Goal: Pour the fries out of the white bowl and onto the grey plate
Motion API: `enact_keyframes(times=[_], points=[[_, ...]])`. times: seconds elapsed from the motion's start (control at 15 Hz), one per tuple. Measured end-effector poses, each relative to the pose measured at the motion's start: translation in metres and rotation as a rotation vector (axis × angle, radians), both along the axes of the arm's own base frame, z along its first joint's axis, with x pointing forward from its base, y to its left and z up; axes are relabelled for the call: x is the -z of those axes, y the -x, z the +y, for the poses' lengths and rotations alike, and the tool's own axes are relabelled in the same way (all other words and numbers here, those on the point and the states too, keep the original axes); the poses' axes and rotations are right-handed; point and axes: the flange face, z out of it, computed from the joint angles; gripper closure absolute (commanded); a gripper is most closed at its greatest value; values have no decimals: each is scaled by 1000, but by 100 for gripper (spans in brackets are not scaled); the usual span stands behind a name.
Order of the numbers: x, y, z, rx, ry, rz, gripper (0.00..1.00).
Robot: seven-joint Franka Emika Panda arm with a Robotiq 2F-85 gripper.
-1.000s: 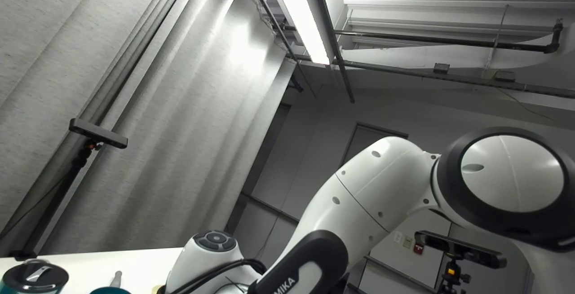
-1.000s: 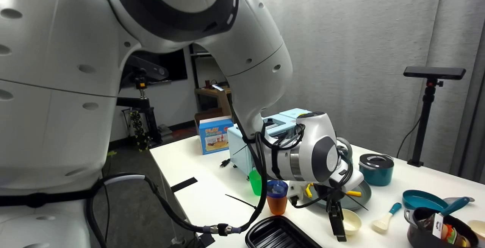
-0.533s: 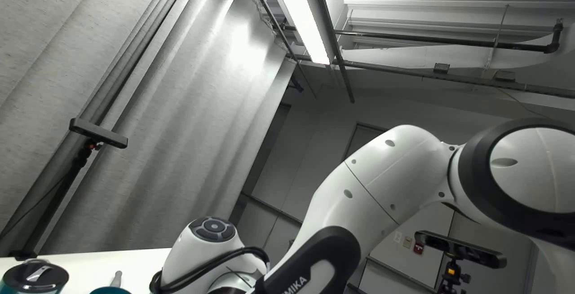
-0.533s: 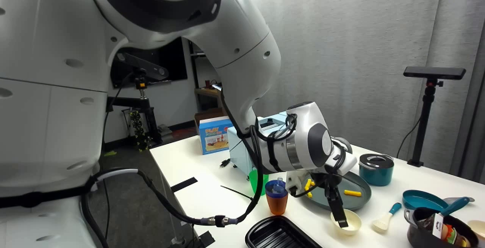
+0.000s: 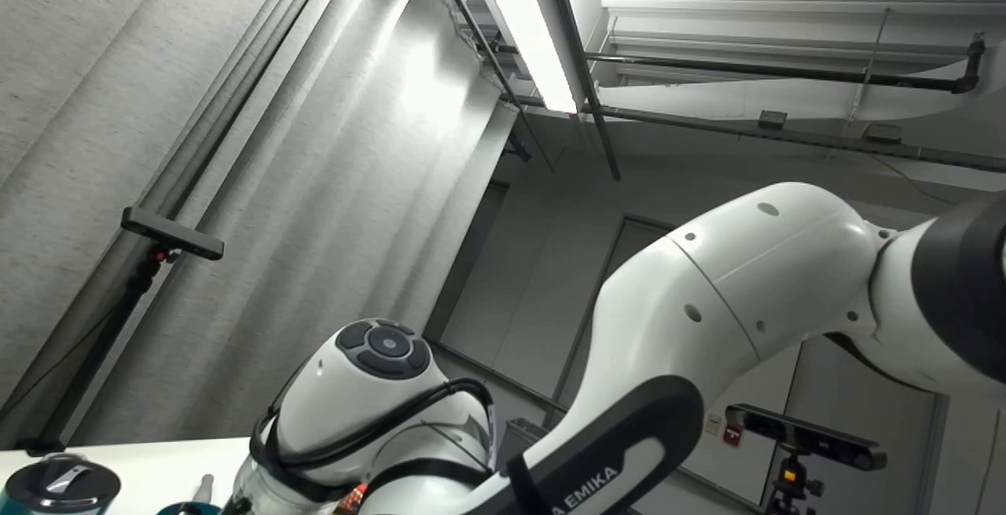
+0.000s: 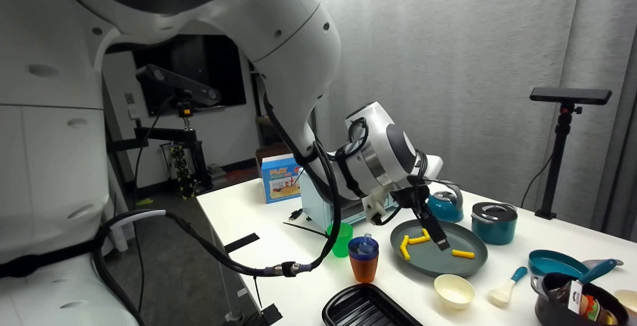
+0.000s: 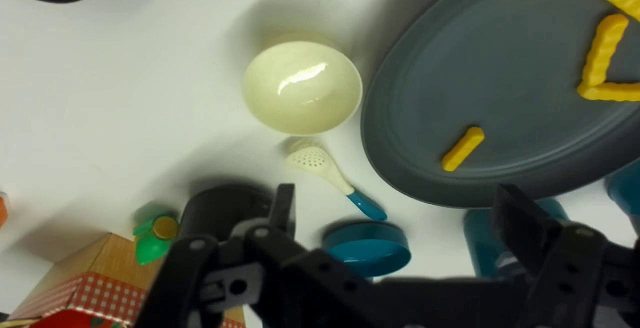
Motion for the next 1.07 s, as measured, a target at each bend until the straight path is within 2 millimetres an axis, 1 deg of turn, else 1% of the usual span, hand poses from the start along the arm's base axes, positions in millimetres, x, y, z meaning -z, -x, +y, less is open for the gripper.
enact_keyframes(times=[0.2, 0.47, 0.87, 1.07], points=[[-16, 3, 18, -97, 38, -24, 0], [-29, 5, 39, -240, 77, -24, 0], [-40, 9, 65, -412, 125, -2, 0], [-41, 10, 70, -440, 129, 3, 0]])
